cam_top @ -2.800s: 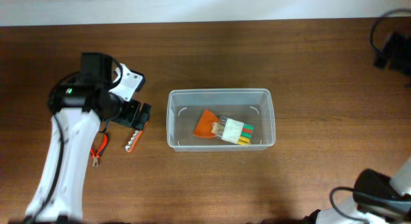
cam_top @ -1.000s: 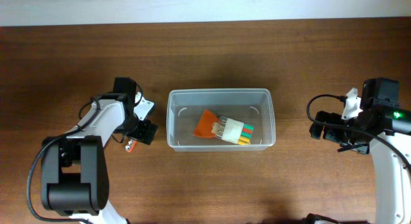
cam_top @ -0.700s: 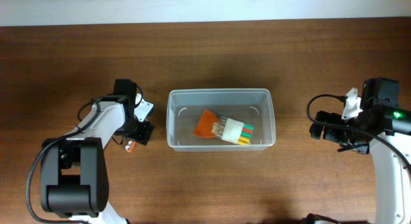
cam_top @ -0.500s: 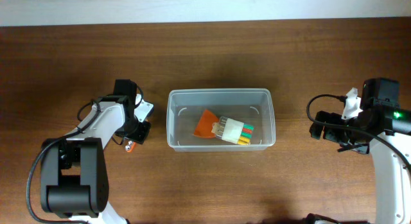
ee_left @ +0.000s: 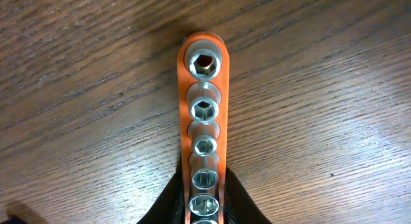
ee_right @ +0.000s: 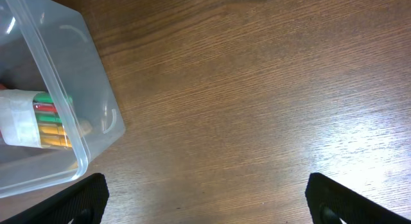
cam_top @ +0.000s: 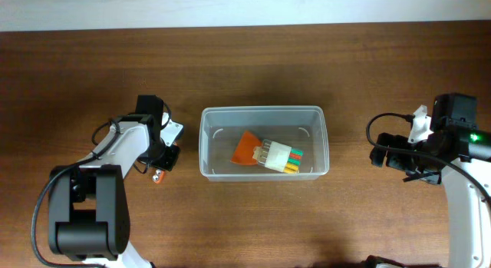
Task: Pack container
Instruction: 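Lift the socket rail with the left gripper and drop it into the container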
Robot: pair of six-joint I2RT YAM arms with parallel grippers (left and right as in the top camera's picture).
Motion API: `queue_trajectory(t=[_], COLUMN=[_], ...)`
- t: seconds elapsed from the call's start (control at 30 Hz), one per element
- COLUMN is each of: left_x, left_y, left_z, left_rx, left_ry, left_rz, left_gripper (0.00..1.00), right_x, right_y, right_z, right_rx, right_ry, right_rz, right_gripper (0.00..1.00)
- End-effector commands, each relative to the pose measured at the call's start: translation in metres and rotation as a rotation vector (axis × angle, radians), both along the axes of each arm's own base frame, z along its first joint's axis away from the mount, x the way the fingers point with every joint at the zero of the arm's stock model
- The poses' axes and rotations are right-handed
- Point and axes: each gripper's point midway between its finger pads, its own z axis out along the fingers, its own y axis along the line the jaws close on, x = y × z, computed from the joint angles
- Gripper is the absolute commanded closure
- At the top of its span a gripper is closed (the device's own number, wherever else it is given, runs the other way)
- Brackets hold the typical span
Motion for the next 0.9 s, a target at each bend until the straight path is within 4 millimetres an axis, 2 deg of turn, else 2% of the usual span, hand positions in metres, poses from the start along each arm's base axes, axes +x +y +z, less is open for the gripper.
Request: queue_trajectory(t=[0.0,0.07,0.27,0.37,0.47,0.6,0.63,0.73,0.87], left_x=[-0.013,0.000,0.052,0.066,0.068,0.054,0.048,0.039,0.037], left_y=[0.007,0.006,-0.002,-0.020,-0.047,-0.097,-0.116,-0.149,-0.186], left_z=[-0.014,0.001,0.089,0.132,0.162,0.172,0.172,0.173,0.173], left_rx=[0.030,0.026,-0.014,-0.055,-0.084,-0.124,-0.127,-0.132,-0.133], left_ry=[0.084,0.060,-0.113,-0.203,-0.263,-0.282,-0.282,-0.297,-0.348], left_rz=[0.051,0.062,0.038,-0.080,-0.260,-0.563,-0.650,-0.781,-0.917], left_gripper=[0.98,0.98,0.98,0.98,0.98,0.98,0.98,0.98,0.98], right_x=[0.000,0.000,0.000,0.000,0.000,0.001,0.000,0.001,0.001], right_y=[0.002,0.002,0.002,0.002,0.002,0.001,0.002,0.001,0.001], right_z=[0.001,0.001,0.001,0.001,0.001,0.001,0.001,0.001,0.001], right_rx=[-0.004,-0.004,-0.003,-0.004,-0.004,-0.004,-0.004,-0.004,-0.005], right_ry=[-0.005,-0.005,-0.005,-0.005,-0.006,-0.006,-0.006,-0.006,-0.009], right_rz=[0.009,0.009,0.010,0.009,0.009,0.009,0.009,0.009,0.009], right_gripper=[0.01,0.01,0.01,0.01,0.01,0.01,0.01,0.01,0.01])
